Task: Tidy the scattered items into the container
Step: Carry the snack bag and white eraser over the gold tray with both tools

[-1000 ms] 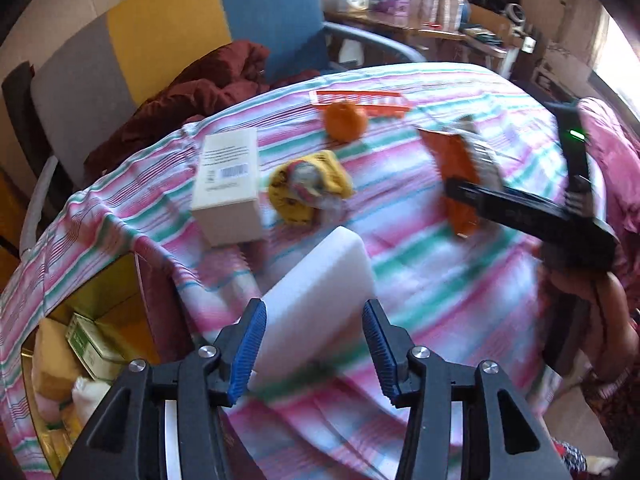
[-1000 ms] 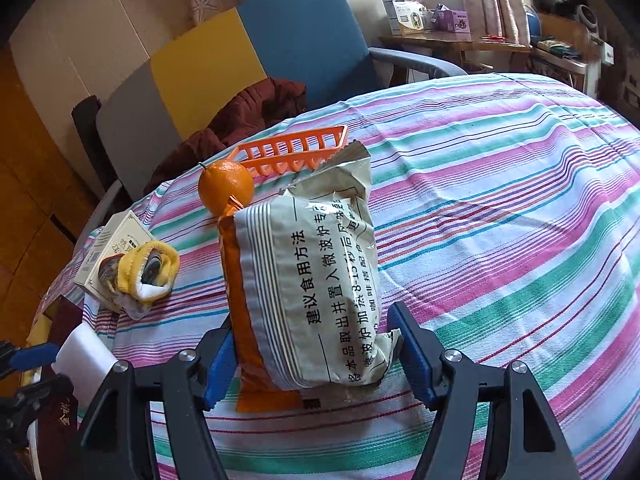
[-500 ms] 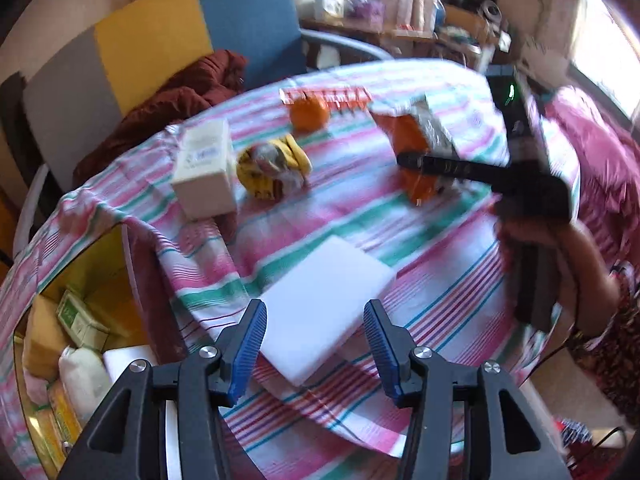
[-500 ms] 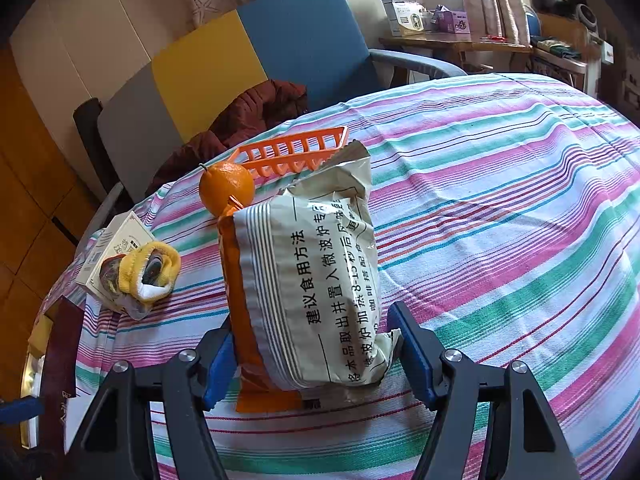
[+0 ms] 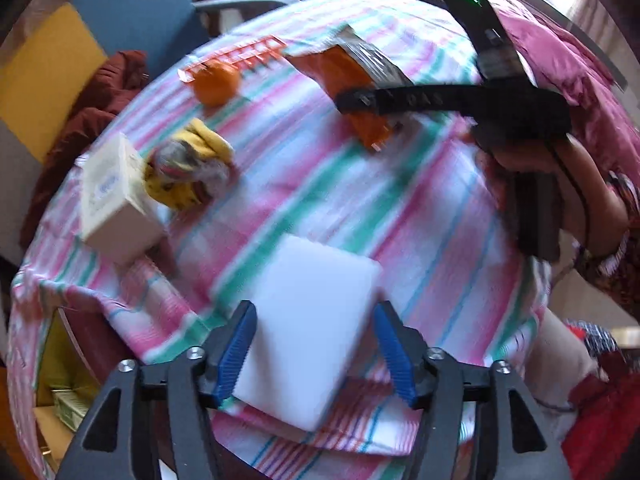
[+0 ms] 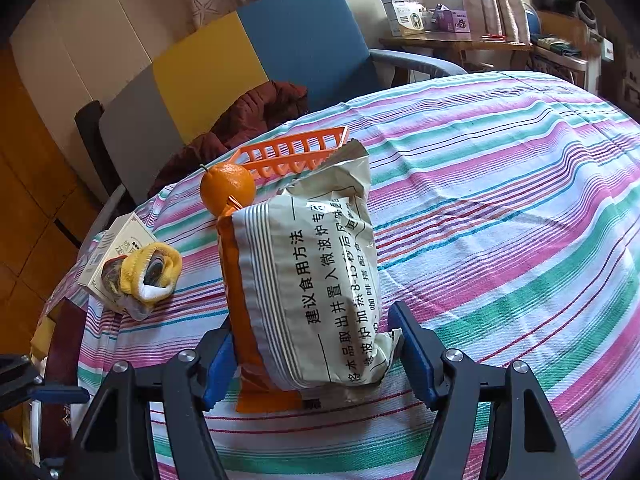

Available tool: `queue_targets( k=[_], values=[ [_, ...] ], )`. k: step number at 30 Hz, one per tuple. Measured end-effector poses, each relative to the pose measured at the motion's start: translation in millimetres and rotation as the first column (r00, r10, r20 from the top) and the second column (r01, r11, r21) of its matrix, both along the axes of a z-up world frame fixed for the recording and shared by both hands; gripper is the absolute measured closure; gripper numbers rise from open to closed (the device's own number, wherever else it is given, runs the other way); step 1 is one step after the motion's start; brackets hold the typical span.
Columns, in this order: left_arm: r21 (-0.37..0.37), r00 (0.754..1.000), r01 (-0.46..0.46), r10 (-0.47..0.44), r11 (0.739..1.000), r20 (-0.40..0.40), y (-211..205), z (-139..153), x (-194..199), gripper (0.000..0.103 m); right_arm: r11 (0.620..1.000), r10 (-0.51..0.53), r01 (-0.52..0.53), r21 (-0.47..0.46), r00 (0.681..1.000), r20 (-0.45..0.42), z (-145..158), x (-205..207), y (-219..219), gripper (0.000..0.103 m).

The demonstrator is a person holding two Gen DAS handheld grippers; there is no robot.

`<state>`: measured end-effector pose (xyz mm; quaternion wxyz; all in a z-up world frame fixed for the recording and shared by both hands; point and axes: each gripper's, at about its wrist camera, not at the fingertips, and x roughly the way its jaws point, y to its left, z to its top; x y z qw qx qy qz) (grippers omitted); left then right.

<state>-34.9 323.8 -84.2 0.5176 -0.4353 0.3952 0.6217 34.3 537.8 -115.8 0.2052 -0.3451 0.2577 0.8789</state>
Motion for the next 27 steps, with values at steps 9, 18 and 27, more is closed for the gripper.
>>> queue_targets(
  k=[9,18,27],
  values=[
    [0.04,0.993,-0.113,0.114,0.993,-0.023,-0.8,-3.0,0.4,0.038,1.0,0.0,0.0,0.023,1.0,0.021,1.7,-4.3,-3.8,0.032],
    [0.071,0.981,-0.175,0.18,0.982,-0.073,-9.8,2.8,13.8,0.062,0.998,-0.006,0.009,-0.065,0.999,0.039,16.4,9.0,-18.4,0.035],
    [0.179,0.956,-0.253,0.274,0.951,-0.104,-19.7,19.8,31.1,0.084,0.991,0.019,-0.021,-0.134,1.0,-0.022,35.0,33.7,-45.4,0.036]
  ],
)
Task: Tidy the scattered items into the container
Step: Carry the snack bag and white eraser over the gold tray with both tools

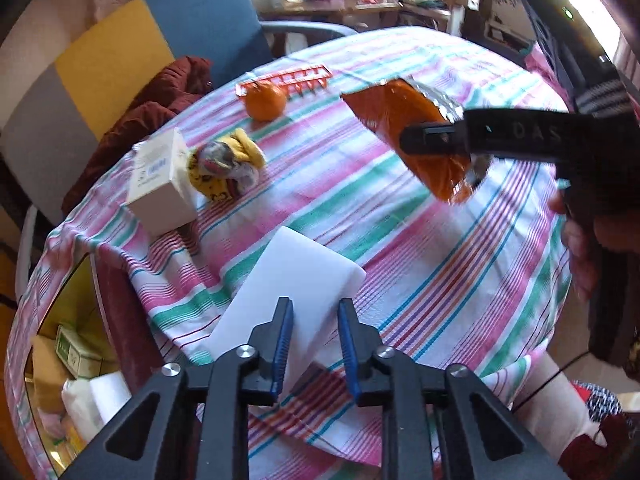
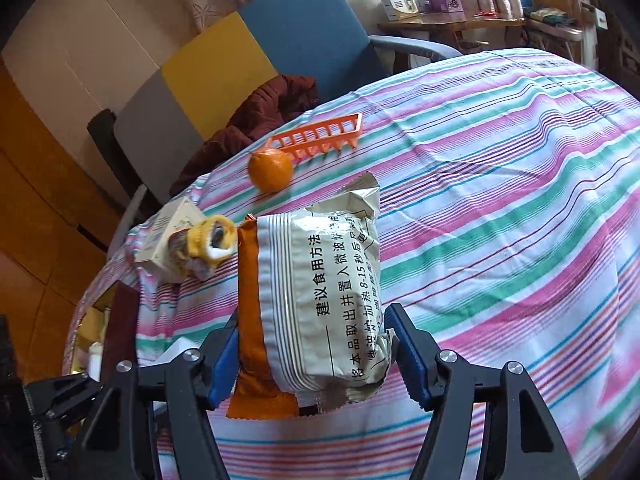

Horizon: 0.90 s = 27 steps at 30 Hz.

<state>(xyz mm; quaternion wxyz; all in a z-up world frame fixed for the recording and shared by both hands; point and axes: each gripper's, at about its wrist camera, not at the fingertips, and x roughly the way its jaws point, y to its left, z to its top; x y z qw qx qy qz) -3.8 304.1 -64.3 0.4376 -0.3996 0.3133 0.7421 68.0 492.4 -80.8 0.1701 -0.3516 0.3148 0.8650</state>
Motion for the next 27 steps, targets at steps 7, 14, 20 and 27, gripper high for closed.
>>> queue_targets(
  k=[7,14,20,27],
  values=[
    [0.181,0.991,-0.129,0.119,0.975,0.067,-40.4,34.2,-9.4,0.091,0.998,0.063,-0.064,-0.021,0.997,-0.051,23.7,-4.3,-31.9,0.036],
    [0.299,0.969,-0.246,0.225,0.922,0.104,-94.0,63.4,-22.0,0.092,0.984,0.172,-0.175,-0.02,0.98,-0.097,49.3,-26.2,-77.6,0.037],
    [0.326,0.923,-0.38,0.377,0.866,0.075,-160.6,79.5,-41.5,0.098,0.949,0.306,-0.312,-0.038,0.945,-0.111,61.2,-68.9,-135.1,0.037],
    [0.275,0.831,-0.555,0.533,0.785,0.157,-226.0,51.9,-84.8,0.098,0.9,0.433,-0.435,-0.027,0.899,-0.069,55.0,-145.7,-210.7,0.037]
  ],
)
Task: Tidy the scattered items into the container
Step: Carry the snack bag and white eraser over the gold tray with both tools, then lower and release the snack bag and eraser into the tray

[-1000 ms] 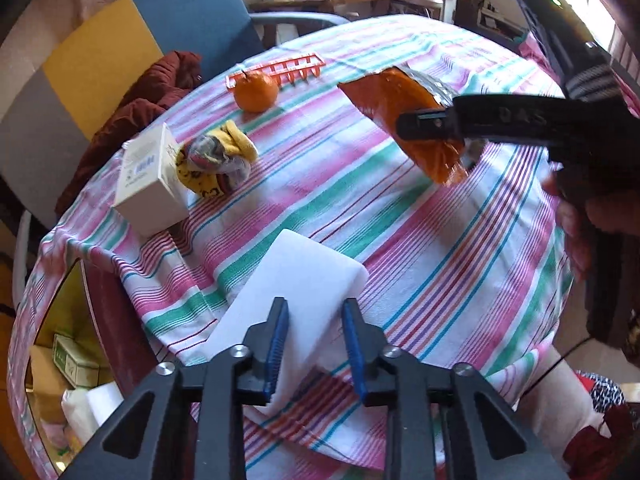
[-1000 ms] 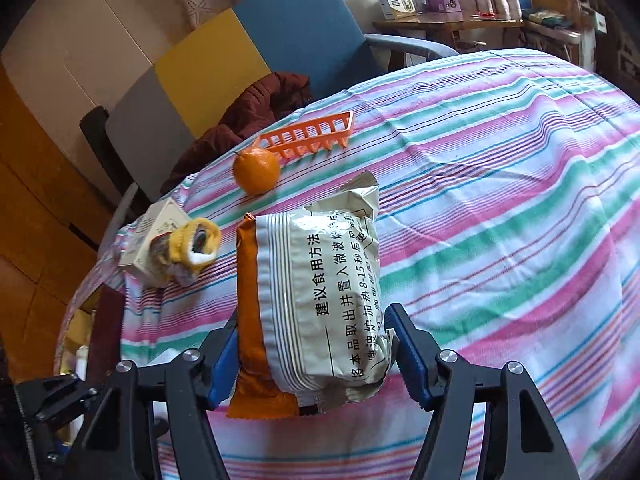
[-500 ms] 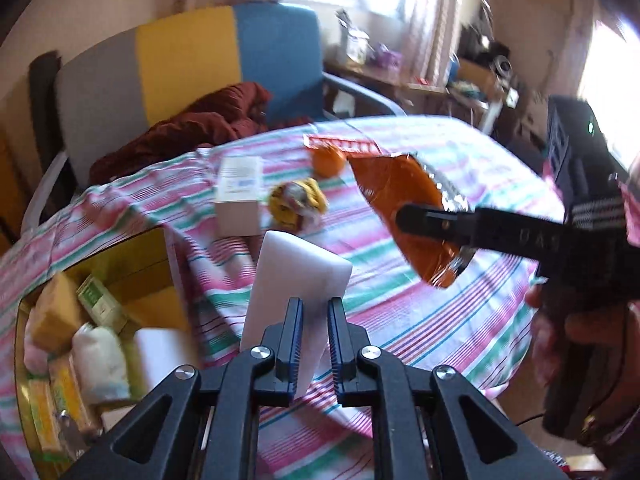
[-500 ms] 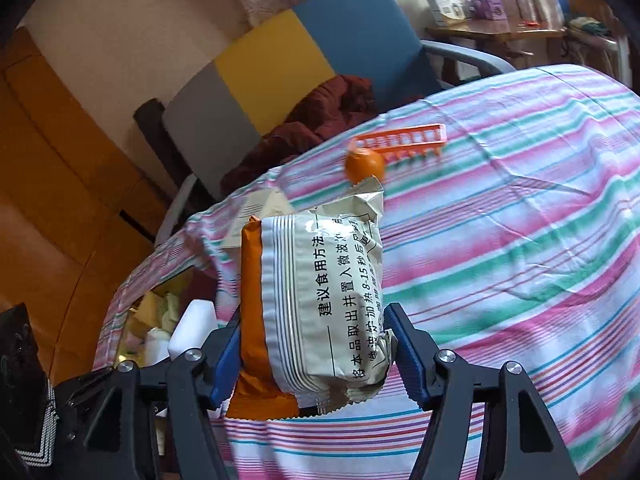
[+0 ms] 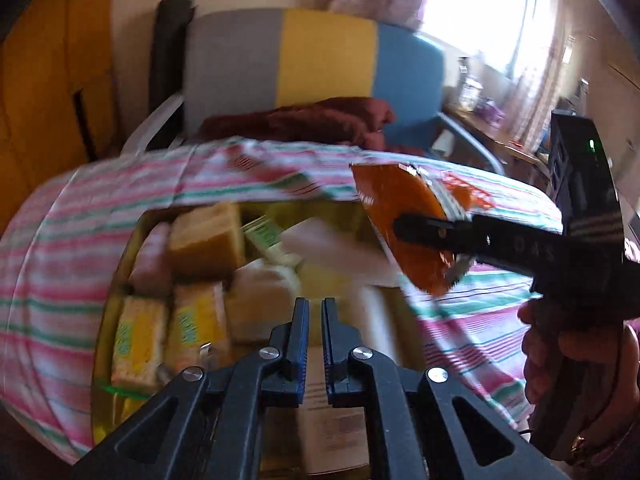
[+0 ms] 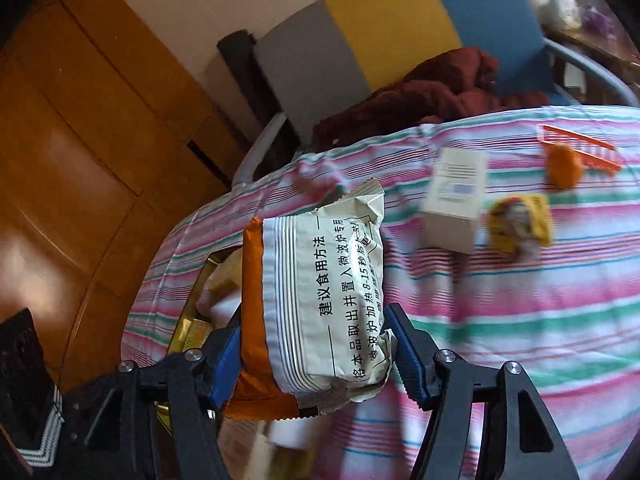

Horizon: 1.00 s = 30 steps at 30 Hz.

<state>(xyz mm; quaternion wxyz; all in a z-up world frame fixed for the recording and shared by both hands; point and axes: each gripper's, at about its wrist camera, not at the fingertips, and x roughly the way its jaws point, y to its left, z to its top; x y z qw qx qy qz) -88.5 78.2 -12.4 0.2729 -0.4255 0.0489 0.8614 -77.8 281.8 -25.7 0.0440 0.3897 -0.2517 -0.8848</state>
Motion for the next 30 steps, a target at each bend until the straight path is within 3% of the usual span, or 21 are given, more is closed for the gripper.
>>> queue_targets(
  k=[2,4,6,10,12,13,17,20,26,30],
  values=[
    [0.002,1.0,-0.009,0.009,1.0,0.024,-7.6,-9.3,-5.4,0.097,1.0,0.004,-0.004,0.006,1.0,0.019,-7.7,-19.3,-9.7,0.036],
    [0.014,0.999,-0.022,0.022,1.0,0.036,-12.9,-14.6,-6.9,0.088,1.0,0.021,-0.021,-0.011,0.999,0.04,-17.4,-36.7,-16.3,0.035],
    [0.04,0.998,-0.029,0.026,0.999,0.055,-17.1,-19.3,-6.9,0.087,1.0,0.022,-0.021,-0.006,0.998,0.056,-22.7,-46.1,-17.5,0.032],
    [0.068,0.996,-0.07,0.066,0.995,0.062,-24.3,-24.6,-3.9,0.086,0.999,0.002,-0.001,-0.043,1.0,0.027,-19.3,-39.3,-10.2,0.022],
    [0.075,0.995,-0.085,0.08,0.994,0.063,-25.7,-27.8,-1.3,0.086,1.0,-0.027,0.027,-0.009,1.0,-0.009,-8.1,-24.4,-8.3,0.021],
    [0.081,0.995,-0.079,0.074,0.994,0.065,-25.0,-29.0,0.8,0.086,0.999,-0.023,0.024,0.027,0.999,-0.03,-2.6,-17.7,-9.5,0.025],
    [0.059,0.996,-0.052,0.048,0.997,0.071,-17.2,-36.5,9.2,0.086,0.979,0.055,-0.045,0.2,0.998,-0.043,8.6,-9.2,-27.0,0.055],
    [0.023,0.996,-0.042,0.04,0.999,0.076,-12.5,-41.5,16.7,0.086,0.964,0.111,-0.107,0.245,0.994,-0.001,0.4,-22.8,-40.7,0.072],
    [0.023,0.991,-0.05,0.046,0.999,0.128,-20.8,-51.6,27.1,0.086,0.942,0.238,-0.264,0.209,0.961,0.138,-34.6,-28.8,-73.4,0.082],
    [0.041,0.991,-0.036,0.03,0.999,0.132,-20.0,-53.3,31.4,0.085,0.91,0.259,-0.296,0.29,0.952,0.161,-42.7,-23.5,-85.1,0.082]
  ],
)
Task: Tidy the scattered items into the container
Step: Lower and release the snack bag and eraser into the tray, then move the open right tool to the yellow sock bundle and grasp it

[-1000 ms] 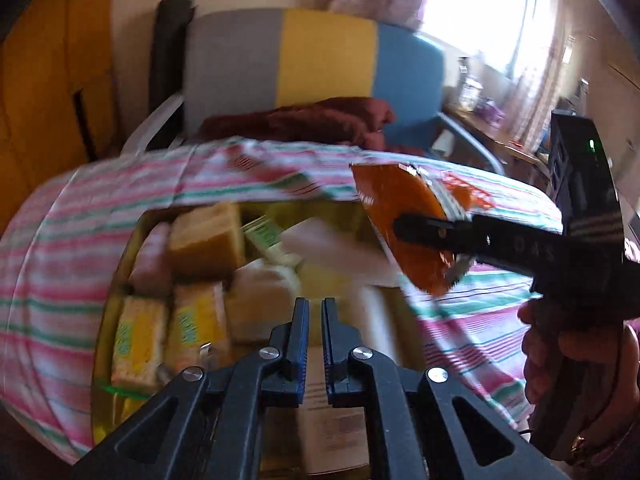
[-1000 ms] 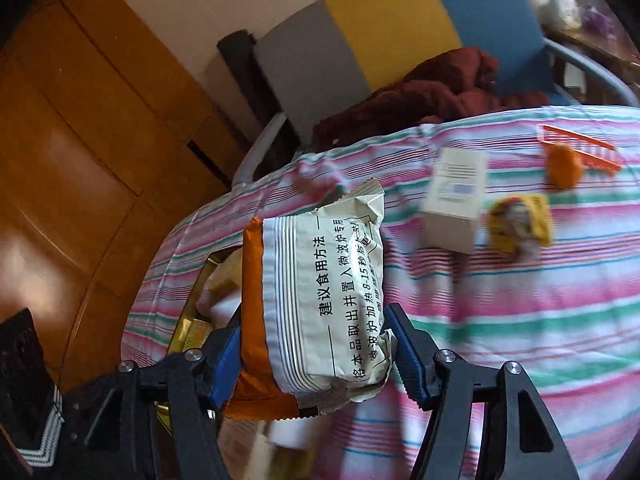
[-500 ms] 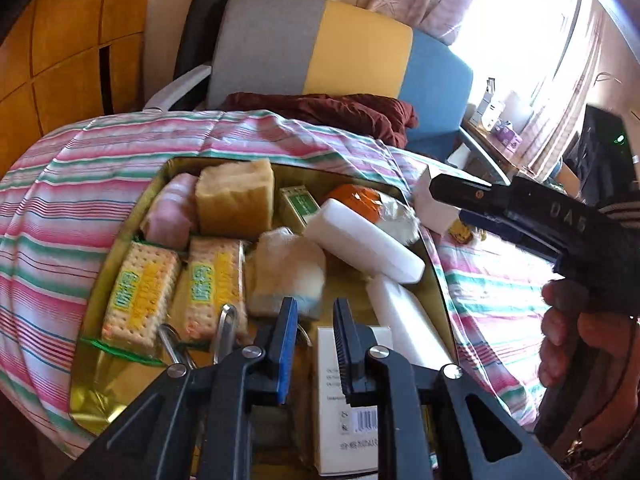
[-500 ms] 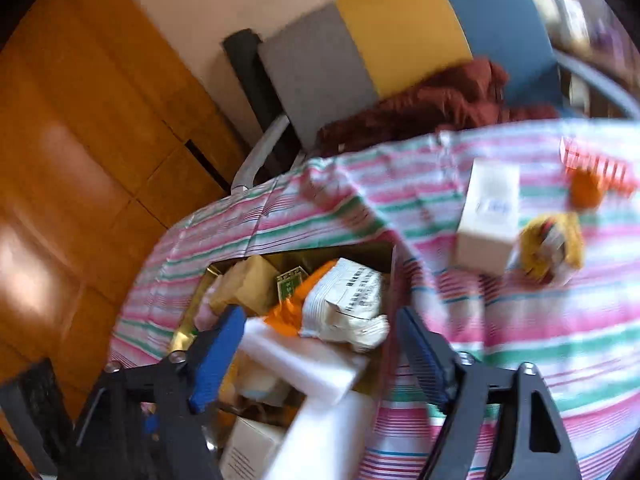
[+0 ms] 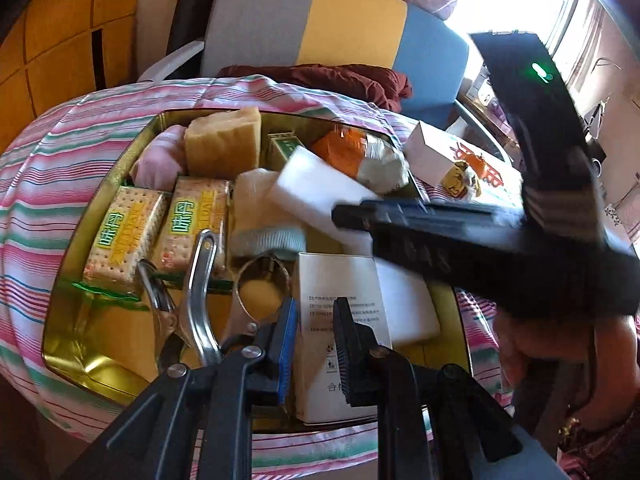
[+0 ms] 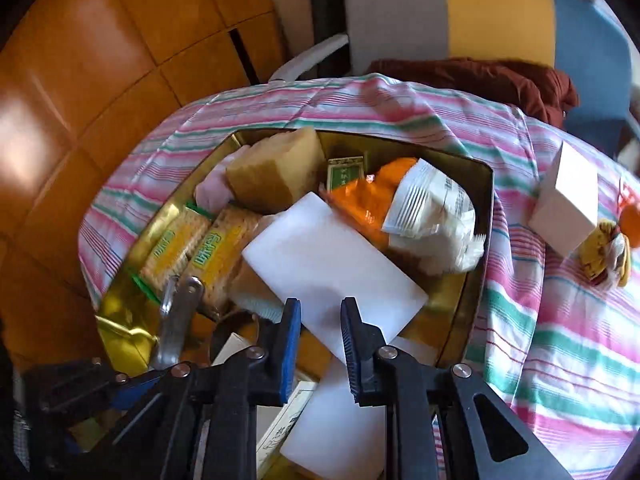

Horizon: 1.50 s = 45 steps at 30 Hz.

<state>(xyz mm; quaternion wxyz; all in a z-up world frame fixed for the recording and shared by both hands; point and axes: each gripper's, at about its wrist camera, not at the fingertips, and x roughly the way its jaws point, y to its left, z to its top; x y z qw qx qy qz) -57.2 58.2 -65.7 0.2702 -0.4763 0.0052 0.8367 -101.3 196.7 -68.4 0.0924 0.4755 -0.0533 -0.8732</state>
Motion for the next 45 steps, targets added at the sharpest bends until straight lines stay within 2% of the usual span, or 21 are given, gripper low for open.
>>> queue_targets(
  k=[3,7,10,14,16,19,22,24,25,26,30,32,36,40,42,45],
  values=[
    [-0.015,1.0,0.004,-0.005,1.0,-0.007,4.9,1.7,1.9,0.085,0.998,-0.055,0.055,0.033,0.998,-0.003,1.8,-15.2,9.9,0.082],
    [0.0,1.0,-0.018,0.018,1.0,-0.025,1.9,6.1,3.5,0.085,0.998,-0.062,0.062,-0.024,0.998,0.011,8.2,-12.9,20.3,0.081],
    [0.025,0.997,-0.064,0.065,0.998,-0.048,-2.4,11.3,2.4,0.084,0.991,-0.076,0.071,-0.109,0.996,-0.04,23.0,8.1,27.4,0.079],
    [0.034,0.994,-0.094,0.095,0.995,-0.05,0.9,16.0,-1.3,0.082,0.993,-0.093,0.086,-0.085,0.991,-0.092,30.4,6.8,27.5,0.079],
    [0.026,0.995,-0.087,0.088,0.996,-0.053,5.0,16.5,0.4,0.082,0.994,-0.085,0.08,-0.077,0.994,-0.066,24.0,-1.5,25.9,0.079],
    [0.022,0.995,-0.082,0.083,0.996,-0.056,9.1,16.6,3.8,0.082,0.99,-0.033,0.034,-0.137,0.999,0.007,6.1,-8.1,20.6,0.078],
    [0.032,0.995,-0.08,0.081,0.996,-0.061,13.8,16.8,5.2,0.081,0.983,-0.031,0.026,-0.183,0.999,-0.022,5.5,5.4,24.6,0.078],
    [0.032,0.995,-0.081,0.082,0.996,-0.056,20.1,16.7,4.7,0.075,0.975,-0.052,0.037,-0.218,0.997,-0.06,11.1,18.3,34.5,0.072],
    [0.036,0.995,-0.08,0.082,0.996,-0.05,24.1,16.6,4.3,0.074,0.972,-0.069,0.048,-0.232,0.994,-0.082,15.0,24.8,40.8,0.064],
    [0.039,0.996,-0.077,0.079,0.996,-0.045,27.8,16.4,4.5,0.074,0.969,-0.091,0.064,-0.239,0.991,-0.102,18.4,32.2,48.4,0.055],
    [0.05,0.998,-0.038,0.04,0.998,-0.046,47.1,15.6,11.1,0.07,0.955,-0.216,0.177,-0.24,0.966,-0.145,28.0,58.4,91.2,0.048],
    [0.051,0.998,-0.014,0.017,0.999,-0.053,56.5,15.2,16.7,0.07,0.938,-0.29,0.254,-0.236,0.948,-0.132,24.3,69.9,114.9,0.035],
    [0.055,0.998,0.016,-0.013,0.998,-0.062,70.2,16.0,29.0,0.07,0.896,-0.412,0.391,-0.209,0.909,-0.066,2.3,90.3,159.8,0.035],
    [0.064,0.996,0.066,-0.061,0.996,-0.072,84.6,17.6,40.1,0.069,0.855,-0.493,0.485,-0.182,0.87,0.003,-19.3,96.9,198.8,0.035],
    [0.046,0.993,0.089,-0.085,0.995,-0.08,93.1,18.2,43.1,0.069,0.844,-0.517,0.511,-0.163,0.856,0.007,-23.3,90.6,214.0,0.034],
    [0.03,0.99,0.109,-0.106,0.994,-0.09,104.1,20.4,46.3,0.067,0.839,-0.532,0.523,-0.153,0.846,-0.024,-19.5,73.6,228.8,0.027]
  ],
)
